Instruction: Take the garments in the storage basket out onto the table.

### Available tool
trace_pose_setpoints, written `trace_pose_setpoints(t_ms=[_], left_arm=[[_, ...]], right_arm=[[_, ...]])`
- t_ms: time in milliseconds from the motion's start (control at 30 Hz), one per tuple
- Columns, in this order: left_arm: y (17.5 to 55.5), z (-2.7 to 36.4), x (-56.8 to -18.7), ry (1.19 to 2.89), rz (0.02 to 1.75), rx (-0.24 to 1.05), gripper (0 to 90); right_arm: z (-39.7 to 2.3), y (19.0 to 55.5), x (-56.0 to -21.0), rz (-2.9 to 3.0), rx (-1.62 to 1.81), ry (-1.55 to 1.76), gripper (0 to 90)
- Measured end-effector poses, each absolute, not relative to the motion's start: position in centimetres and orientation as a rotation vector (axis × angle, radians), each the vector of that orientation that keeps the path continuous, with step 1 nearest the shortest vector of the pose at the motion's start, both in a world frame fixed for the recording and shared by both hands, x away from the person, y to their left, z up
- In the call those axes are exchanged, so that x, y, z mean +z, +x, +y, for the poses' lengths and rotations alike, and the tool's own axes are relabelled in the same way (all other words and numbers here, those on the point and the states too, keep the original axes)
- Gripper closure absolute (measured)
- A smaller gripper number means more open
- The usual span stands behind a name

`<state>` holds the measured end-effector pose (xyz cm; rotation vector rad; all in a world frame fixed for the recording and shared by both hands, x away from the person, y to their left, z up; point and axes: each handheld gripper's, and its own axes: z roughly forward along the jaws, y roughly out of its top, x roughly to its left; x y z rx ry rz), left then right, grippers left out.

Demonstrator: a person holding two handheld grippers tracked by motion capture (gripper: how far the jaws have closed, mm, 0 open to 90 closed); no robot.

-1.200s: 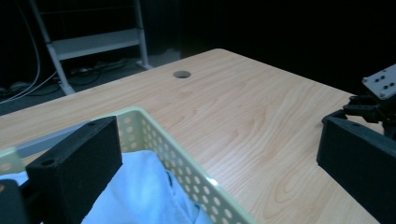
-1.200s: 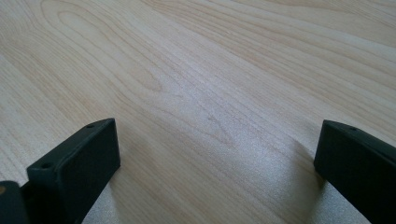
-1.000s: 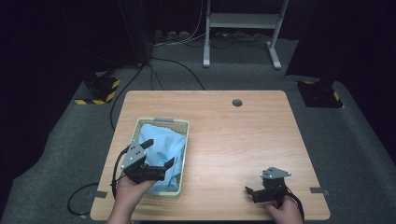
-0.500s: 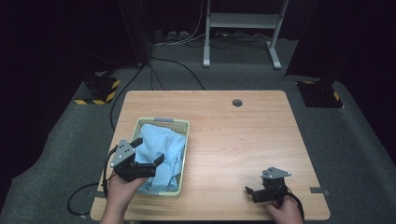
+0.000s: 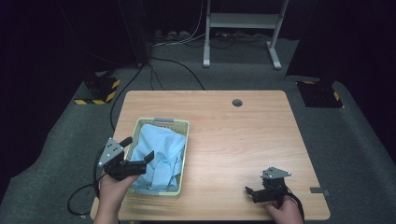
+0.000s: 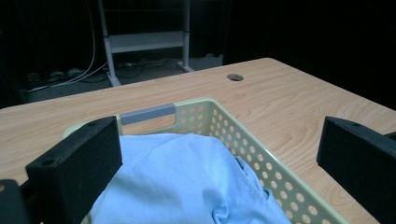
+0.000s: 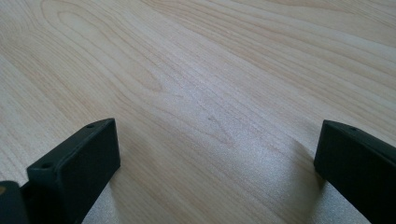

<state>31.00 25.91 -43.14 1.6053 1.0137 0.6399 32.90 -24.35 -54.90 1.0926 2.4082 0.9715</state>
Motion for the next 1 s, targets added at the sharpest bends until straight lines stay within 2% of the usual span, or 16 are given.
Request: trace_pose_setpoints(t_ms=[567,1000], left_arm=[[31.2,26.9,-43.6,1.595,1.071,0.655,0.4],[31.6,26.7,-44.3,1.63,1.113,0.616,0.4]], right_arm=[[-24.4,32.9,-54.9,2.408,0.973,1.095,0.0],[-24.4,32.9,-54.9,2.408,0.973,1.095,0.0]])
